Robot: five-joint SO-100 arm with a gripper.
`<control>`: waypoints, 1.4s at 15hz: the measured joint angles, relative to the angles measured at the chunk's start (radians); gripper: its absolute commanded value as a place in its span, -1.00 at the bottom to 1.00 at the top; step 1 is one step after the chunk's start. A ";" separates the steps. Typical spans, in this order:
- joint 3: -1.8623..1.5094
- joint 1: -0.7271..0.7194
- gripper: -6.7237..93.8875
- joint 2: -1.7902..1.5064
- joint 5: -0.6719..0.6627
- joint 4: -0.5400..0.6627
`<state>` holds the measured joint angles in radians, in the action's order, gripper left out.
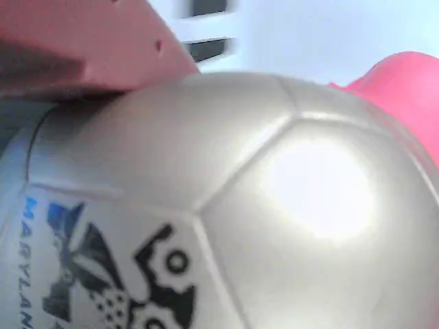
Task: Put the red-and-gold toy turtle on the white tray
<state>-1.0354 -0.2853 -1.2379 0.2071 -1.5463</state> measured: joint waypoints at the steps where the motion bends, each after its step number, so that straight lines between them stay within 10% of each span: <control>1: 0.012 -0.011 -0.86 0.037 0.011 0.012; 11: 0.060 -0.011 -0.82 0.207 0.052 0.071; 15: 0.064 -0.021 -0.04 0.232 0.052 0.071; 21: 0.064 -0.058 0.37 0.247 0.052 0.064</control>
<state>-0.9710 -0.3436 -0.9910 0.2592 -1.4818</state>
